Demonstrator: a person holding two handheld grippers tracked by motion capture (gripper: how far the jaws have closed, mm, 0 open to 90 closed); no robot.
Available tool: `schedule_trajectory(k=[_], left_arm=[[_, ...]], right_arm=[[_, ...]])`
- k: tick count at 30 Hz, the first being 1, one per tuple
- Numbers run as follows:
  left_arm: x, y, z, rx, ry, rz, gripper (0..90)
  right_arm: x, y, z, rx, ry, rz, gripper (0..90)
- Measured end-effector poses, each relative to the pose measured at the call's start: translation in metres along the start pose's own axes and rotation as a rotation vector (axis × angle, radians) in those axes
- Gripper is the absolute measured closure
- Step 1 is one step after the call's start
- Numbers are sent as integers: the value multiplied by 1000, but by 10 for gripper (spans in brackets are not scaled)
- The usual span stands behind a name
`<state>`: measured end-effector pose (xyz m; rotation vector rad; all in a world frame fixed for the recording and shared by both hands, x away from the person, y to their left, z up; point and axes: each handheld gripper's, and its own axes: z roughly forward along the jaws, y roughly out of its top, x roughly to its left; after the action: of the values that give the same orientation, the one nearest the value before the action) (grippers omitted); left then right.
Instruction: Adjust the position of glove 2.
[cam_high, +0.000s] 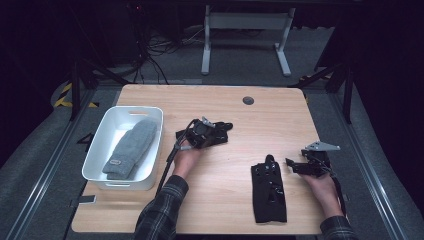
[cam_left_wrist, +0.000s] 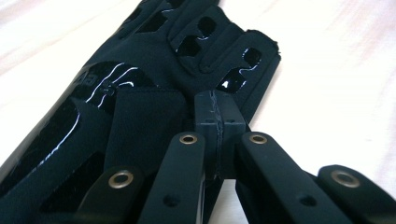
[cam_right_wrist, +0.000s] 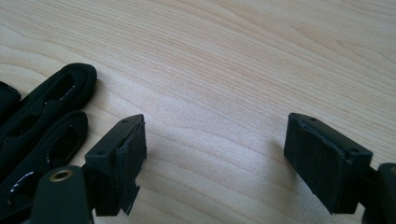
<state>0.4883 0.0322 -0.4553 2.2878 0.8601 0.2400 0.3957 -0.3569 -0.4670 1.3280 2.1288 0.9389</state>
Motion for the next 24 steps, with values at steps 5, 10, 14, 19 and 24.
schedule_trajectory(k=[5, 10, 14, 19, 24], left_arm=[[-20, 2, 4, -10, -47, 22, 900], [-43, 4, 10, -20, -120, 33, 900], [-58, 7, 13, -23, -149, 58, 900], [-55, 14, 1, -41, -157, 67, 900], [-37, 24, -13, -66, -114, 59, 900]], right_arm=[[0, 0, 0, 0, -1, 0, 218], [0, 0, 0, 0, 0, 0, 219], [0, 0, 0, 0, -1, 0, 219], [0, 0, 0, 0, -1, 0, 218], [0, 0, 0, 0, 0, 0, 218]])
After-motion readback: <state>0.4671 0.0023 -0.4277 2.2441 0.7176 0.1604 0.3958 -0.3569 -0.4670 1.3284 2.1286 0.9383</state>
